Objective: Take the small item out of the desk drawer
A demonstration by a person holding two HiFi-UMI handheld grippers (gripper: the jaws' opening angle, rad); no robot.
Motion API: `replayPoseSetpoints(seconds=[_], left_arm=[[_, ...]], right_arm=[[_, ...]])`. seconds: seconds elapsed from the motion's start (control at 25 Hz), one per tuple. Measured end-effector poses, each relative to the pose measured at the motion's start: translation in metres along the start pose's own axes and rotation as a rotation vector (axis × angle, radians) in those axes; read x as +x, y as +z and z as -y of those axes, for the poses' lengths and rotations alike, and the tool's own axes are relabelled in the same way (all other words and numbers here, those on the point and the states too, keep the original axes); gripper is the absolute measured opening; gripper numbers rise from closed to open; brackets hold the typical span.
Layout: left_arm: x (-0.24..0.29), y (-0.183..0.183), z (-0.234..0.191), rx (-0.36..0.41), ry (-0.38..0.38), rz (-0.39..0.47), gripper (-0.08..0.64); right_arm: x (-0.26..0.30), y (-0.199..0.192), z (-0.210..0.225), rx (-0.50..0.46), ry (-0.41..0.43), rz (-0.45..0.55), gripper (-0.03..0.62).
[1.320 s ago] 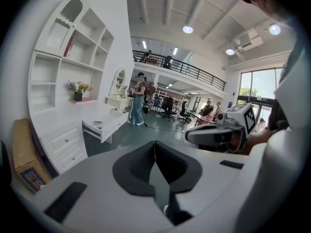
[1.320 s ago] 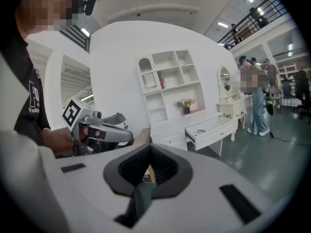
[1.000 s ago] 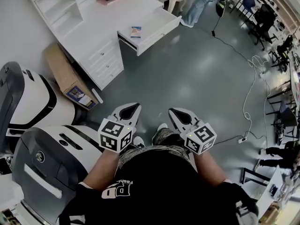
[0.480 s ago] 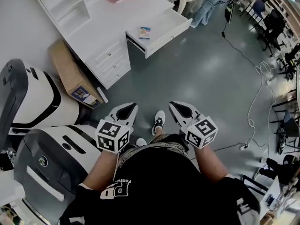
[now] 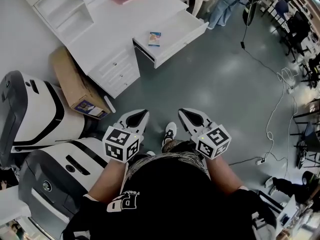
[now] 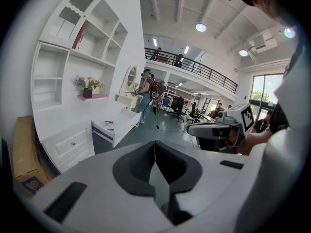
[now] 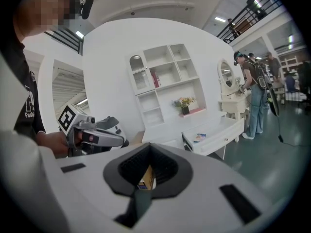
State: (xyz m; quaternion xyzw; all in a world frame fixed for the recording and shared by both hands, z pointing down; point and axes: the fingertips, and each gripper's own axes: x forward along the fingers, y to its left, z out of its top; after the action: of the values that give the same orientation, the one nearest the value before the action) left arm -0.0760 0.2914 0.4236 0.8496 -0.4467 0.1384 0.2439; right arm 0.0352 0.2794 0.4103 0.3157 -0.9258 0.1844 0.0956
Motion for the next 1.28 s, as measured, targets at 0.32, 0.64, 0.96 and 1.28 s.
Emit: replayPoseSetpoints(seconds=[0.32, 0.64, 0.96, 1.28], left_arm=[[0.064, 0.032, -0.008, 0.034, -0.018, -0.032, 0.015], [0.119, 0.068, -0.015, 0.069, 0.008, -0.07, 0.015], [0.15, 0.105, -0.019, 0.048, 0.045, -0.042, 0.015], [0.16, 0.102, -0.018, 0.02, 0.075, -0.052, 0.015]], right_arm=[[0.015, 0.015, 0.064, 0.027, -0.007, 0.021, 0.009], [0.033, 0.041, 0.126, 0.061, 0.036, 0.034, 0.009], [0.037, 0.059, 0.169, 0.055, 0.073, 0.03, 0.009], [0.037, 0.053, 0.183, 0.073, 0.093, 0.014, 0.009]])
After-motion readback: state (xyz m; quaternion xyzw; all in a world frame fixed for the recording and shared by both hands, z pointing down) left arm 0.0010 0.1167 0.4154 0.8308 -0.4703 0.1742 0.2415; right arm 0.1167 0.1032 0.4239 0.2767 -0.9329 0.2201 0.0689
